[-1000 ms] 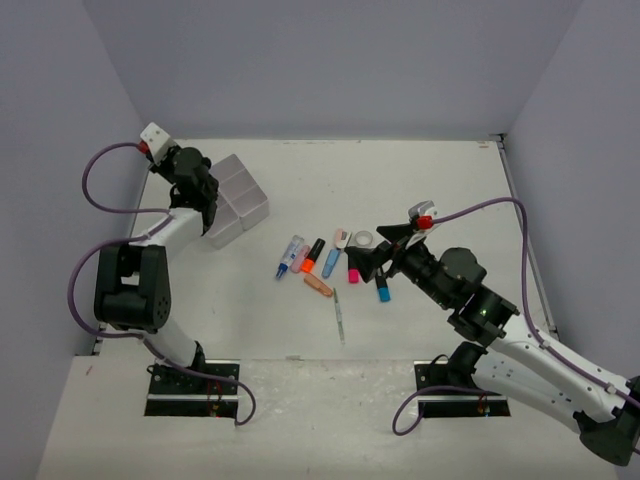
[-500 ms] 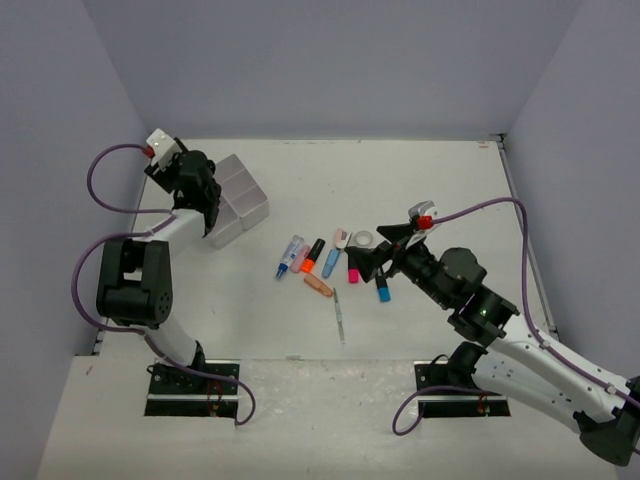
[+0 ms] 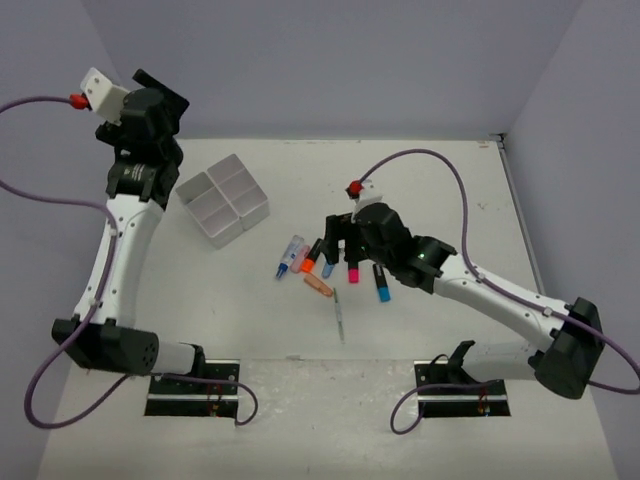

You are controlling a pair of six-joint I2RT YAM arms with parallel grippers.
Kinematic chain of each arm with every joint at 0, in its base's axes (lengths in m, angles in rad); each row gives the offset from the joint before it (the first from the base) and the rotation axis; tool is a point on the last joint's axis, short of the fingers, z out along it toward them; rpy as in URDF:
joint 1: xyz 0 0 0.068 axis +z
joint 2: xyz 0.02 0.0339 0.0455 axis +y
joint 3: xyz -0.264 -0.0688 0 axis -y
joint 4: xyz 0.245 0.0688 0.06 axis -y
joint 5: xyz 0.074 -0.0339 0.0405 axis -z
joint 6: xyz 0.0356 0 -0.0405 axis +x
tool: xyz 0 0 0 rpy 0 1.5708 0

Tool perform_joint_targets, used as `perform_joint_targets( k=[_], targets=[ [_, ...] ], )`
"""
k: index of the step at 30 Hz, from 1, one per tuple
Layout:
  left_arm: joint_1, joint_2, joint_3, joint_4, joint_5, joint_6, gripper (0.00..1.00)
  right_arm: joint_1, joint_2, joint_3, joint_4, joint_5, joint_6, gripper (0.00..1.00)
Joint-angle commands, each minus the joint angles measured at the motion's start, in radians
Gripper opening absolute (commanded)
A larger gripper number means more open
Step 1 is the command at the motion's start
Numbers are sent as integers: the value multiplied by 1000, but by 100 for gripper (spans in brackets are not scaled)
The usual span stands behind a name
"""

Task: Sort the stationery into containers
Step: Pick up the pen from the corner of the board.

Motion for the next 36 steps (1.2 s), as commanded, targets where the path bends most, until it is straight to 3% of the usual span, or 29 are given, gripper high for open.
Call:
perform_joint_targets(
  k=[1,5,12,22,27,29,31,32,36],
  targets=[
    [-22,-181,-271,-261,287,-25,100,95,107,26,-283,99,194,72],
    [-56,-370,-491,-233,334,19,100,126,169,-10,-289,82,243,51],
    [-129,-412,-655,-299,304,82,100,137,279,-41,-251,36,277,36],
    [-144,-456,-690,-337,326,100,100,137,404,-52,-193,-11,277,32],
    [-147,-481,-684,-348,348,101,100,137,456,-65,-172,-11,284,25],
    [-158,-482,-691,-341,385,92,100,136,468,-76,-165,-6,294,14],
    [-192,-482,-712,-321,420,70,100,135,465,-95,-168,6,306,1],
    [-194,-484,-721,-320,421,54,100,135,464,-96,-174,7,313,0],
    [-420,-454,-762,-298,356,-95,100,136,345,-104,-263,85,337,0]
  ],
)
